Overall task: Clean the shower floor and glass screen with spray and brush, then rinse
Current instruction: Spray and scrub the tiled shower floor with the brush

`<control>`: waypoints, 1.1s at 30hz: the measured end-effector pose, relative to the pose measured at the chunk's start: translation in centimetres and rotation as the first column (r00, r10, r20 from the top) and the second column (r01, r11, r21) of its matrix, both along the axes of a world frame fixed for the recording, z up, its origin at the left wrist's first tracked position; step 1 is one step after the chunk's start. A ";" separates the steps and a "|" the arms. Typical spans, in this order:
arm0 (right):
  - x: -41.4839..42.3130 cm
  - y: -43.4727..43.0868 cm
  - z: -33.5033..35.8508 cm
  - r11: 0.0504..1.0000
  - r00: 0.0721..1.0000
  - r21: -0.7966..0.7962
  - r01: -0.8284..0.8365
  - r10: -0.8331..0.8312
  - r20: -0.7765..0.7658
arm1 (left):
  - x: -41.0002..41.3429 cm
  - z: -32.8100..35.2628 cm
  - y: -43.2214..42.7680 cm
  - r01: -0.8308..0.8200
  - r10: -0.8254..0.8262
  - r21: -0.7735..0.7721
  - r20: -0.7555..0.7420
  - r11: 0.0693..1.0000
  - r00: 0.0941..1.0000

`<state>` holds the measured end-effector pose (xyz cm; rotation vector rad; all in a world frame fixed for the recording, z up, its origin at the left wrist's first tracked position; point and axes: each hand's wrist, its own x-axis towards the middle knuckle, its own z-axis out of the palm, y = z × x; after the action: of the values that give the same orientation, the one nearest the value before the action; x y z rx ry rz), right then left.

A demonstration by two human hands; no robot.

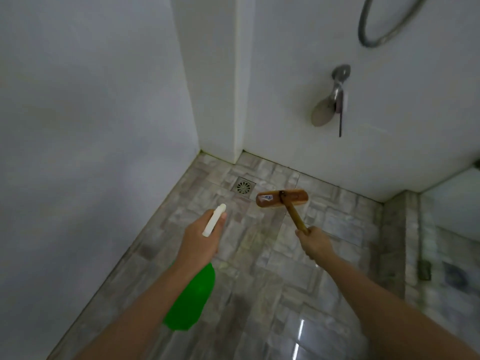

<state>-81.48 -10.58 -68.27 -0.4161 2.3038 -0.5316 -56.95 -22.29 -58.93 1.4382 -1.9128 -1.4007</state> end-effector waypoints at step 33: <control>-3.4 1.3 -12.7 0.802 0.738 0.369 -0.470 0.586 -0.334 | -2.5 -24.4 2.0 0.251 -0.261 0.069 0.224 0.965 0.939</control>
<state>-84.87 -9.29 -80.96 -1.1173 2.4572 0.1839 -59.45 -20.29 -83.29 1.4679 -2.3027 -1.4412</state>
